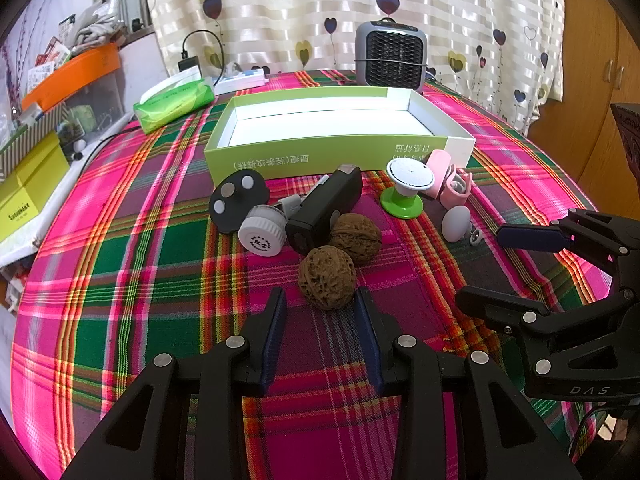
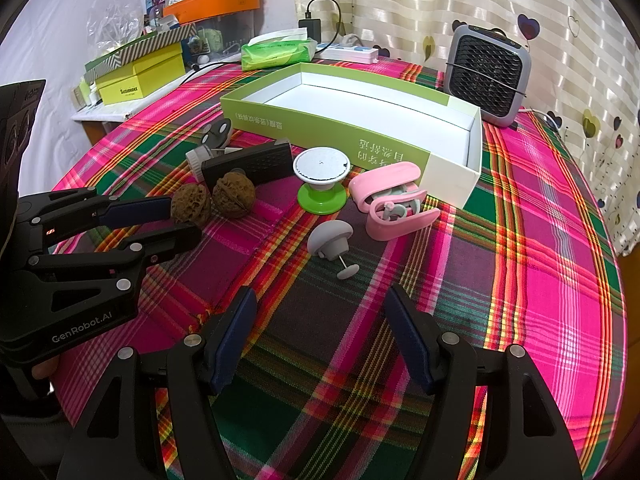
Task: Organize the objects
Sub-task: 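Move the left gripper toward the front walnut while the right gripper approaches the white knob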
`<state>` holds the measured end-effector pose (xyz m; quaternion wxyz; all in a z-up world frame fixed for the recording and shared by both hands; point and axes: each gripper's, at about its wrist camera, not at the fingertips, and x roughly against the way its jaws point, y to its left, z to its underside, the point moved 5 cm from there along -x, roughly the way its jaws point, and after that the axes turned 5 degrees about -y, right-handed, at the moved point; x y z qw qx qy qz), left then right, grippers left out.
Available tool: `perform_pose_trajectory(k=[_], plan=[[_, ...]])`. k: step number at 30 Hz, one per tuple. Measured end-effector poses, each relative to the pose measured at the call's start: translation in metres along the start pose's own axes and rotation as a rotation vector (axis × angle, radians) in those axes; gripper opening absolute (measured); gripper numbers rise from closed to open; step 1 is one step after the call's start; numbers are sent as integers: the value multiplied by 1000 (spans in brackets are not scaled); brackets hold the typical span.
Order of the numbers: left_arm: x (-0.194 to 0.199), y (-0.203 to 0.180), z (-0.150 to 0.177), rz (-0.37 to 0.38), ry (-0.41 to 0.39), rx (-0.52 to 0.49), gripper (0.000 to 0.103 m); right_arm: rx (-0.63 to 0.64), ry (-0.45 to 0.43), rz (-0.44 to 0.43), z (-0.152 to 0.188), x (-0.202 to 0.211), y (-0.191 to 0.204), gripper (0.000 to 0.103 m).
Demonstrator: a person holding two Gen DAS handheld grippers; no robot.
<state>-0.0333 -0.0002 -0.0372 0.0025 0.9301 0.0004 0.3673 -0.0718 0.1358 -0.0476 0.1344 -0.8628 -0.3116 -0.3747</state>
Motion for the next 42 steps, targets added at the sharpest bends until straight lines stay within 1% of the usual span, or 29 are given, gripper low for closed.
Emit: perform_pose_trajectory(k=[32,42], plan=[[-1,0,0,-1,0,-13,33,-1,0,-1,0,0,-1,67],[0,1,-1,14,5,-8,33,-8,-2,-2,1,-3,-2,67]])
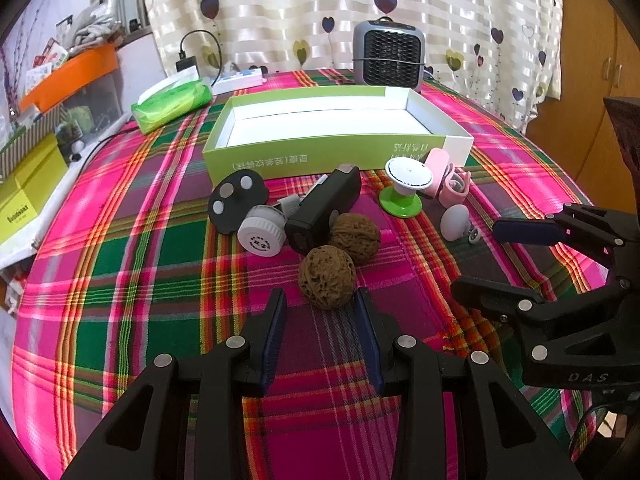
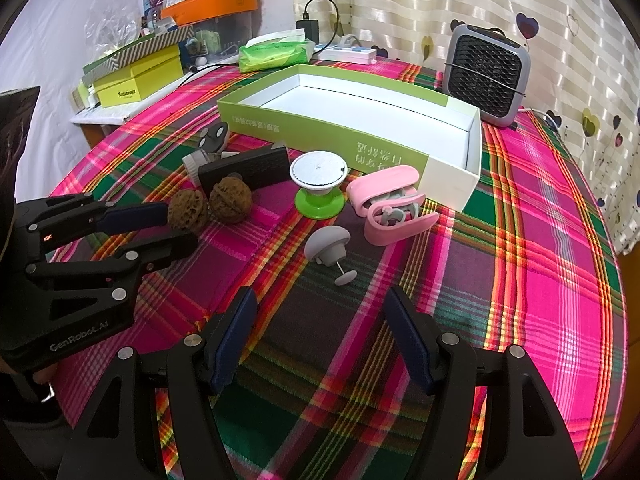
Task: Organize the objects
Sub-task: 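Move the left gripper toward the front walnut while the right gripper approaches the white knob, then close the left gripper on the walnut while the right gripper grasps the white knob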
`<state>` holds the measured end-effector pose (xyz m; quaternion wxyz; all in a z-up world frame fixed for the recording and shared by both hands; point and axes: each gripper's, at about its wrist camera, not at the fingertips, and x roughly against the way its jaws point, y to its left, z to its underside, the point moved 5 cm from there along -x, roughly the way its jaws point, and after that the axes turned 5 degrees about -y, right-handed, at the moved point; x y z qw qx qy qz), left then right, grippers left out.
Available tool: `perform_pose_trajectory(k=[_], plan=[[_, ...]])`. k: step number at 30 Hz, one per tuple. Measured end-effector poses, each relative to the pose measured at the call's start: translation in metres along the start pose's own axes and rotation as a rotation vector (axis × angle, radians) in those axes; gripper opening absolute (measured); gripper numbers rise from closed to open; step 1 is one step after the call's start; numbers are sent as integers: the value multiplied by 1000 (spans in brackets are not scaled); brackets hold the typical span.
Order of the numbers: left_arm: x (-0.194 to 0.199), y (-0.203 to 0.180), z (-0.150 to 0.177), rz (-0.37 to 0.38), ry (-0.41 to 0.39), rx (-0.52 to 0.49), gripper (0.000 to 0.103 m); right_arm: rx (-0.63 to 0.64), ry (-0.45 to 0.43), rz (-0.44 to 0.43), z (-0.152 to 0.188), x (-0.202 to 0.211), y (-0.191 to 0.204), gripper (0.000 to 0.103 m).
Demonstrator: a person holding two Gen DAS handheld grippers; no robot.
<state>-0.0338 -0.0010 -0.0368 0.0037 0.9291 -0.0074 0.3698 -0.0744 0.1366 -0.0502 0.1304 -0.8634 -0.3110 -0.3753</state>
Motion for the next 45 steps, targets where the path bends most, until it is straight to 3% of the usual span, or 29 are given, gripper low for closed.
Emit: perform_pose_trajectory(k=[17,26,30,35,45], plan=[[-5,-1,-6,47,9,19,33,-25,-3,-21,-14,-7,-6,67],[-9,0,-8,46,13,25,33,-22,-9,-43,-21,-11,-5,53],[-11,2,-9,61,12,41,31,-20,-12,-50,-23,-12,-4,38],[-11,5,-11,76,13,54,27,-24,-13,-61,-24,-13,-4,26],[-10,6,-10,81,13,58,27,-14,-19,-82,-23,-9,0,25]])
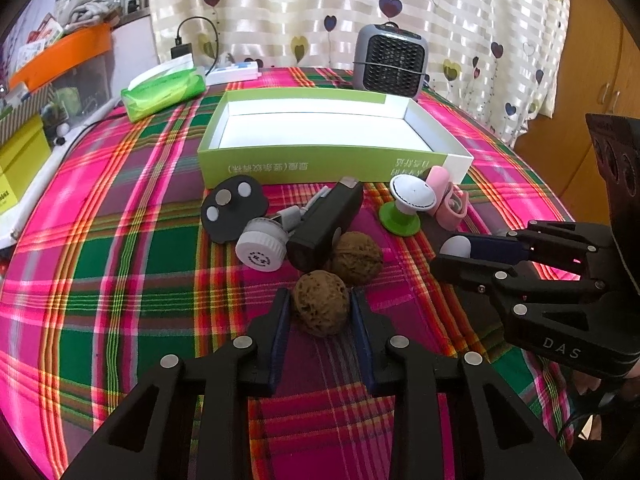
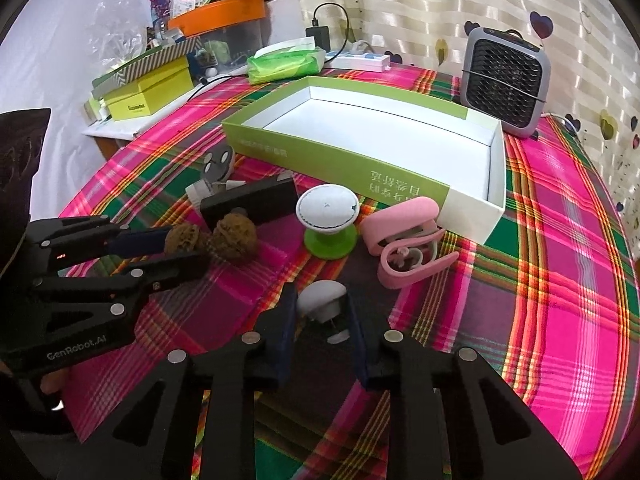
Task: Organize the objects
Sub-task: 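Close the left gripper on the walnut while the right gripper grasps the white knob, then carry the walnut and white knob into the white box and open both grippers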
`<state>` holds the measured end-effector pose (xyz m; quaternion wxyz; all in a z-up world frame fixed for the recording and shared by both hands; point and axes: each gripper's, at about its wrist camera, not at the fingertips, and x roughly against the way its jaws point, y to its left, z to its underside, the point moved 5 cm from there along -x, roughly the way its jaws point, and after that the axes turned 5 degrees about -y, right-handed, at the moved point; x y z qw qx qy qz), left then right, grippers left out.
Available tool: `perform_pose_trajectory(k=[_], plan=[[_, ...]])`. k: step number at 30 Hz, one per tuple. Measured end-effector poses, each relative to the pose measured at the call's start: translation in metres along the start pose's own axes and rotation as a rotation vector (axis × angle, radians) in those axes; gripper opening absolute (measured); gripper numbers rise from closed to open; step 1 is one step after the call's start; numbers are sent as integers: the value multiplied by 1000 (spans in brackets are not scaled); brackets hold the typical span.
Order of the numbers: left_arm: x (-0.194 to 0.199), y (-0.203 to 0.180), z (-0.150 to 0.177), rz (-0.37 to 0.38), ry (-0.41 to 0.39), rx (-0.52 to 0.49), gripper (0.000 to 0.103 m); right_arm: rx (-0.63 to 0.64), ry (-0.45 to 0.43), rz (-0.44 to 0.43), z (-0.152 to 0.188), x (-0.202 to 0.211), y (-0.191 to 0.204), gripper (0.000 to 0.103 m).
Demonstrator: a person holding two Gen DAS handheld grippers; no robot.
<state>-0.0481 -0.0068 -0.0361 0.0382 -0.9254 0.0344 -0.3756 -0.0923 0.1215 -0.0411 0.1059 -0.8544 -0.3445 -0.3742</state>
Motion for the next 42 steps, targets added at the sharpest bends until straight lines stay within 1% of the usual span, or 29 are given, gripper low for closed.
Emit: perform_pose_trajectory(k=[5,10,21,32,42], plan=[[6,0,1,6,-10,1,27,-1,-6,-6,0,3,2,25],[13,-5,-4,15,-32,-6,27,3,-23,-11,-2,8,4,25],[16,-11,-36,35,-88,-35,27,30,-92,1,-27,23,6,25],[2,-9,-76,44,-123,-48,27,33,-127,8,-56,15,-5,25],[-27,-2,-110,41,-116,-54,27,21,-128,34,-82,-7,-29,25]])
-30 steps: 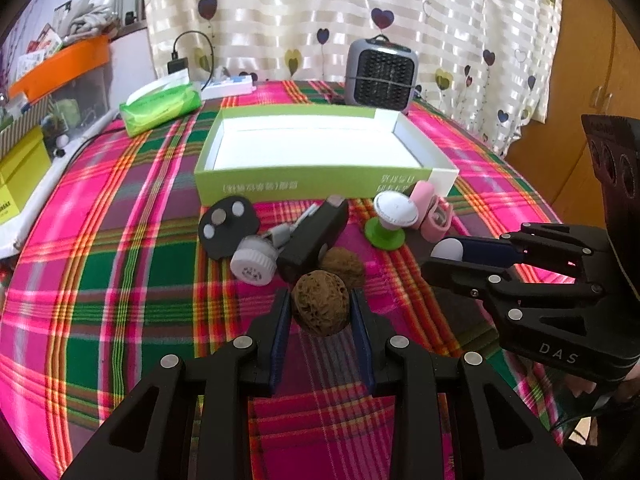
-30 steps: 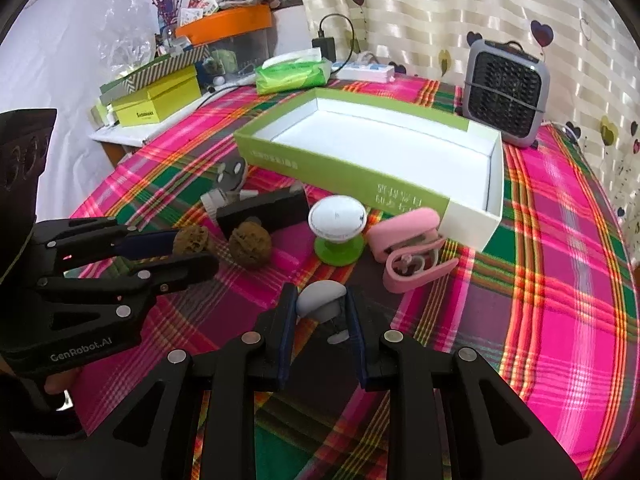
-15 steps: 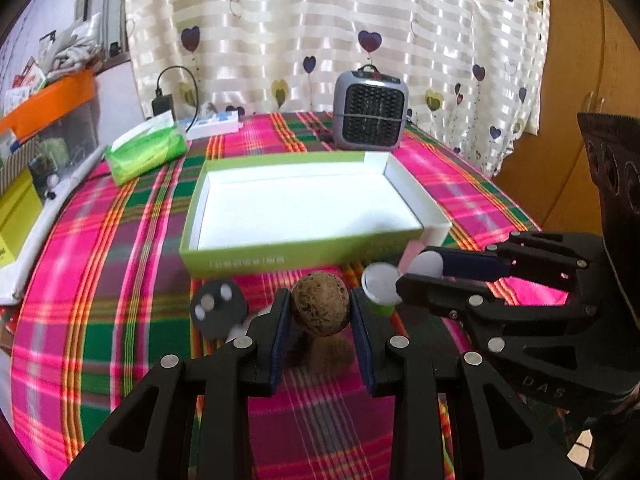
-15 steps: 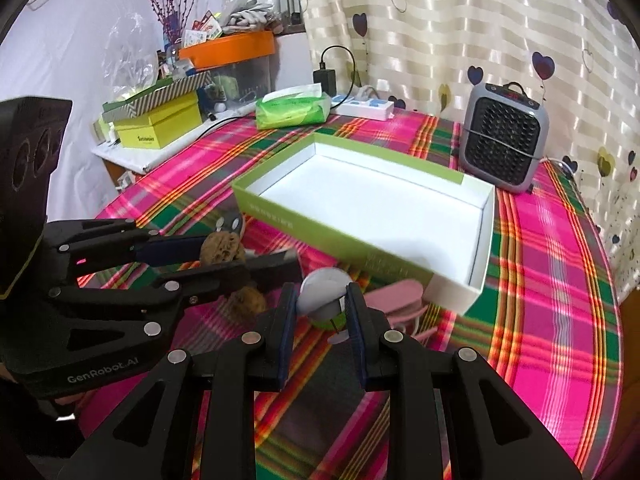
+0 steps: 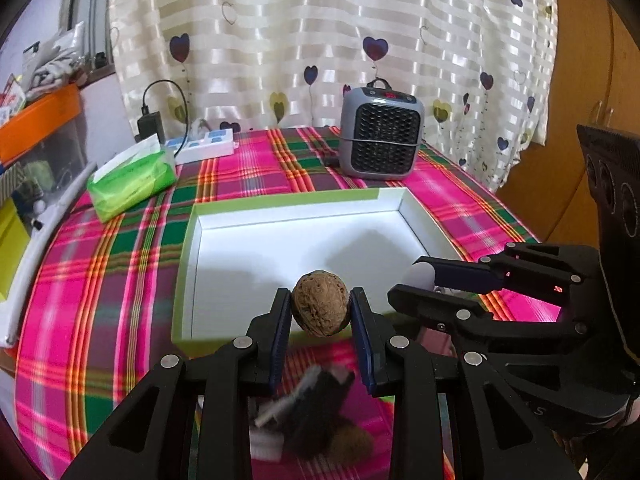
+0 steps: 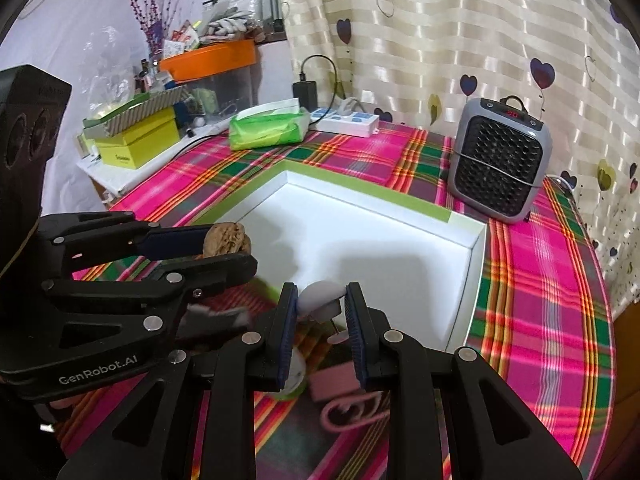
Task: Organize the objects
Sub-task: 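Carry the walnut and white knob into the white box and open both grippers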
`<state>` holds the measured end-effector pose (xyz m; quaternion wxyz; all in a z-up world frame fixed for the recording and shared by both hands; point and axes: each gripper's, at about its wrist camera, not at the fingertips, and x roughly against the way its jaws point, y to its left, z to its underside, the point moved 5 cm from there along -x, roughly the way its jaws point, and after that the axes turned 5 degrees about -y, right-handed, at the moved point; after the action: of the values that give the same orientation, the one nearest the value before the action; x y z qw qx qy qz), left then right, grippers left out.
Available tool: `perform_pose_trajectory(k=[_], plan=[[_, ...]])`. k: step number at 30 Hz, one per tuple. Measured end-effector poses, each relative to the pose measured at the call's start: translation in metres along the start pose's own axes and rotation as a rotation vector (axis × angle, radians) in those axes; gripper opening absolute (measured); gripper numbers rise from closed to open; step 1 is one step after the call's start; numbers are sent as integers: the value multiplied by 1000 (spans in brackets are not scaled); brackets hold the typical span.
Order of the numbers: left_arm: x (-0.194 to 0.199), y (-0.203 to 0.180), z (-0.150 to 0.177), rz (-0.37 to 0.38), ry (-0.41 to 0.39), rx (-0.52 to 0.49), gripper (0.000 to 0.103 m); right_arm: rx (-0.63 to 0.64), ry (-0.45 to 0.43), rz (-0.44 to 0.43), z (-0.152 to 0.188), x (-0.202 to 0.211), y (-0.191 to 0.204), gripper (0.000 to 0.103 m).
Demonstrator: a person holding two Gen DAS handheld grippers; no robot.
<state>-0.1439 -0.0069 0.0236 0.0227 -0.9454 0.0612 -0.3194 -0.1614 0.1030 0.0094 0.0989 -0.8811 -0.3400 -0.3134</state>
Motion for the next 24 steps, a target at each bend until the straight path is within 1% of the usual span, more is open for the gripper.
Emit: perform_pose_trajectory(k=[8,16,24], plan=[[-27,6,-10,-6,13,1,27,-22,26,13,-9,-24,-17,26],[-55,14,-5,-3,64,9,27,-40,62,11,-4,-44,-26,26],[-68,13,3,5,106,-3,27,-57,95,17,1,-56,-32,26]])
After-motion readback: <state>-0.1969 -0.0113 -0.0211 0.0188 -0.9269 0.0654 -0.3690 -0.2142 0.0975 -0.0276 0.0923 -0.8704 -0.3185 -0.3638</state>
